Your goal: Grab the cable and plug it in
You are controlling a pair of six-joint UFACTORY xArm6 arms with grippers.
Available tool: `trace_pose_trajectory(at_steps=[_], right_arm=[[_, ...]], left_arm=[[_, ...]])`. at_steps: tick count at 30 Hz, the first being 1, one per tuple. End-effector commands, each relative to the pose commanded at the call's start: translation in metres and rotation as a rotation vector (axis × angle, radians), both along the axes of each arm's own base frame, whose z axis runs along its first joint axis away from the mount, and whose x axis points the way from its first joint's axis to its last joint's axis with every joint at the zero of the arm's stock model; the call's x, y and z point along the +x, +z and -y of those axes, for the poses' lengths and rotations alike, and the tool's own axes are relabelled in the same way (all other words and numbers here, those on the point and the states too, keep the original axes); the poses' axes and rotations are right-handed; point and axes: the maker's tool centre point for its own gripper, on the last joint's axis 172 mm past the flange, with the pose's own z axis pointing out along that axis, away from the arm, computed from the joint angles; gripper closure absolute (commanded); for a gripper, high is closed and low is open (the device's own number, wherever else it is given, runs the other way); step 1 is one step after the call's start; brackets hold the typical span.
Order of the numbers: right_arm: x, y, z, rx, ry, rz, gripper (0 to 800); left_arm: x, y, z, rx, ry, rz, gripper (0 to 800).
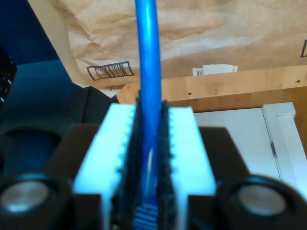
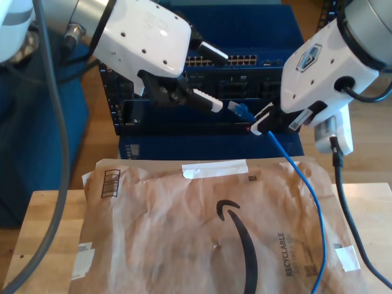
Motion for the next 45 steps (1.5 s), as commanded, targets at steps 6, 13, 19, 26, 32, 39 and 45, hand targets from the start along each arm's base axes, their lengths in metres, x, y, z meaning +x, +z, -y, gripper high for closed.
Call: trace_pose_trajectory(at_steps=[6, 13, 19, 26, 32, 39, 45], right_arm=[[0.005, 0.022, -0.002, 0.010, 0.003, 0.044, 790], [0.005, 0.023, -0.002, 0.010, 0.004, 0.048, 790], [0.006, 0.027, -0.001, 0.011, 0.003, 0.056, 790], [0.006, 0.025, -0.001, 0.009, 0.003, 0.053, 790], [0.005, 0.023, 0.000, 0.005, 0.010, 0.054, 790], [0.005, 0.020, 0.000, 0.002, 0.020, 0.057, 790], [0.005, 0.019, -0.001, 0.003, 0.022, 0.053, 790]], left_arm=[[-0.042, 0.011, 0.008, -0.005, -0.051, -0.221, 6], [-0.043, 0.012, 0.008, 0.006, -0.022, -0.288, 7], [-0.035, 0.000, 0.008, 0.007, -0.019, -0.326, 47], [-0.035, 0.001, 0.007, 0.009, -0.018, -0.327, 139], [-0.034, 0.001, 0.003, 0.012, 0.001, -0.354, 222], [-0.035, 0.004, 0.001, 0.016, 0.002, -0.369, 256], [-0.032, 0.005, 0.001, 0.015, 0.006, -0.365, 298]])
